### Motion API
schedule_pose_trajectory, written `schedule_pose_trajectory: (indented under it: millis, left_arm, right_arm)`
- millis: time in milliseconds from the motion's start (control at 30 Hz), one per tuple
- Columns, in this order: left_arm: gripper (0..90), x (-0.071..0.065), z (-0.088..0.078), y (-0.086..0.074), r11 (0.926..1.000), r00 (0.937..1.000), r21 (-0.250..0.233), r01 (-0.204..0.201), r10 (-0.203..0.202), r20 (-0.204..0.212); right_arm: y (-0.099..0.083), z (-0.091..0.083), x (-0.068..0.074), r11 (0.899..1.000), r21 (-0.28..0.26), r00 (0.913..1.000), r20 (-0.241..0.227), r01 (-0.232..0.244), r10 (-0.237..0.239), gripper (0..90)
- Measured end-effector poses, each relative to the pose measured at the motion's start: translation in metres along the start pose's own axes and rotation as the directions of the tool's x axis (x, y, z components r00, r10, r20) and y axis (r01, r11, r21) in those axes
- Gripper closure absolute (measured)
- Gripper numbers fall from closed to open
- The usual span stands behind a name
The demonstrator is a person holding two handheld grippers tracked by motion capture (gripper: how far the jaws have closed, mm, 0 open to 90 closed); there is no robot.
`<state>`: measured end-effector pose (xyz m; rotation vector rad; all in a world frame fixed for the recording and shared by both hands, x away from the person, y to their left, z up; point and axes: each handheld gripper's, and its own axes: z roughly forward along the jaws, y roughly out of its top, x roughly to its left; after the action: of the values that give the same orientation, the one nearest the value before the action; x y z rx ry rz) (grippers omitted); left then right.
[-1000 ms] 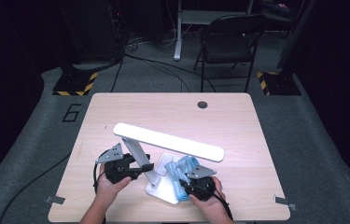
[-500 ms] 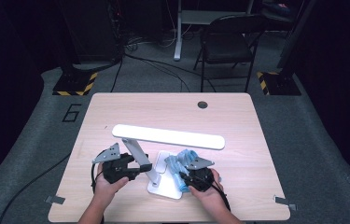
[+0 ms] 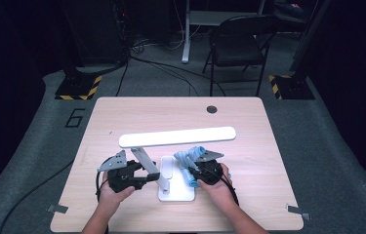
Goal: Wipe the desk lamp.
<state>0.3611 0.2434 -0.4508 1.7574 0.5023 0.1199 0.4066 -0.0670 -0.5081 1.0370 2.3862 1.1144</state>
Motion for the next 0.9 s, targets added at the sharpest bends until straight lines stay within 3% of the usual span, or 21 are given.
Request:
schedule_pose_trajectory:
  millis: [167,300,367,667,700,800,900]
  left_arm:
    - [48.6,0.000,0.001,-0.001,0.9999,0.9999,0.000,0.012,-0.012,0.006]
    - [48.4,-0.001,0.001,-0.001,1.0000,1.0000,-0.001,0.004,-0.003,0.009]
    - [48.3,-0.001,0.001,-0.001,1.0000,0.9999,0.004,0.000,0.000,0.010]
    - [48.9,-0.006,0.003,0.000,0.9995,0.9994,0.017,-0.029,0.028,0.018]
    - [49.1,-0.007,0.003,0.000,0.9994,0.9994,0.018,-0.030,0.030,0.015]
    - [49.9,-0.010,0.005,0.001,0.9988,0.9990,0.020,-0.044,0.044,-0.005]
    - [50.6,-0.015,0.007,0.001,0.9981,0.9977,0.018,-0.059,0.059,-0.033]
  right_arm:
    - [0.007,0.006,-0.003,1.000,0.011,0.9999,0.008,-0.007,0.007,66.5]
    - [0.009,0.009,-0.006,1.000,0.009,0.9999,0.014,0.004,-0.004,66.5]
    - [0.012,0.012,-0.007,1.000,0.011,0.9997,0.017,-0.018,0.018,66.6]
    - [0.022,0.023,-0.011,0.999,0.011,0.9987,0.037,-0.036,0.035,66.5]
    - [0.023,0.023,-0.013,1.000,0.019,0.9993,0.034,-0.014,0.013,66.5]
    - [0.026,0.026,-0.013,0.999,0.010,0.9983,0.046,-0.036,0.036,66.5]
    - [0.027,0.026,-0.013,0.999,0.020,0.9986,0.046,-0.028,0.027,66.3]
